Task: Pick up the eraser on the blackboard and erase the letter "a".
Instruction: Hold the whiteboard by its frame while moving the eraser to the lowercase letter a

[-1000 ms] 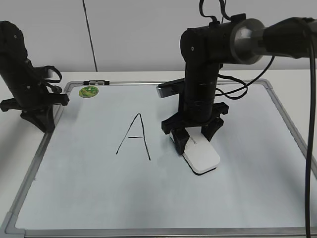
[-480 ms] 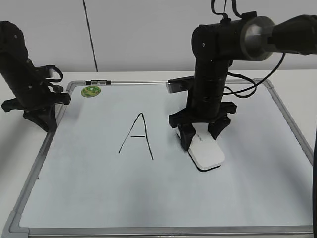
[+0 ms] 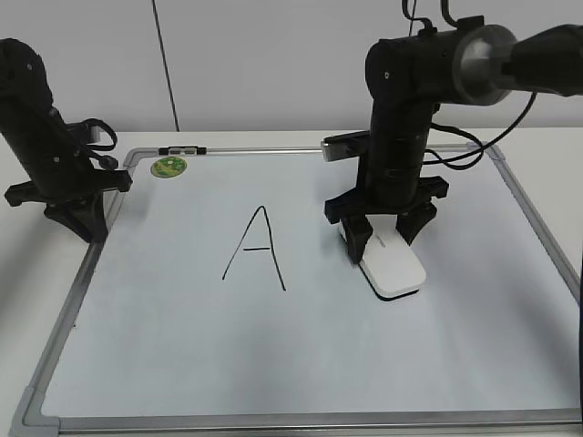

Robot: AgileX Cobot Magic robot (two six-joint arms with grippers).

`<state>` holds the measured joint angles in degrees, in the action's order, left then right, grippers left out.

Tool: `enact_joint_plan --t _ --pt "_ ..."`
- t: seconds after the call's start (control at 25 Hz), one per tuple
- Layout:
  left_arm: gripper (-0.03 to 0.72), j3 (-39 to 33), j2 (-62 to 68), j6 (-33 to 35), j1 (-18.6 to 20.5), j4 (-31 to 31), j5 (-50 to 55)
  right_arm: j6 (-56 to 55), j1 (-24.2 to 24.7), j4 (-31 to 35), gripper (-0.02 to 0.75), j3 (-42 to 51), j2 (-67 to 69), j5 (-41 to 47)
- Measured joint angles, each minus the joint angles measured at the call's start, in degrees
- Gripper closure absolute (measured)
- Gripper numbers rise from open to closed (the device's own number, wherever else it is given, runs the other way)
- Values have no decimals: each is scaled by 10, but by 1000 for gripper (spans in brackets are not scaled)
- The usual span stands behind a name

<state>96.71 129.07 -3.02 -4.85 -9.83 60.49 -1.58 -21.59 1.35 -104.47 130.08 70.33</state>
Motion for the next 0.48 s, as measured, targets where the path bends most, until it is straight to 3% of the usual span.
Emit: enact_joint_plan --t 0.48 --pt "614 0 0 0 0 13 10 -16 4 -57 212 -15 5 0"
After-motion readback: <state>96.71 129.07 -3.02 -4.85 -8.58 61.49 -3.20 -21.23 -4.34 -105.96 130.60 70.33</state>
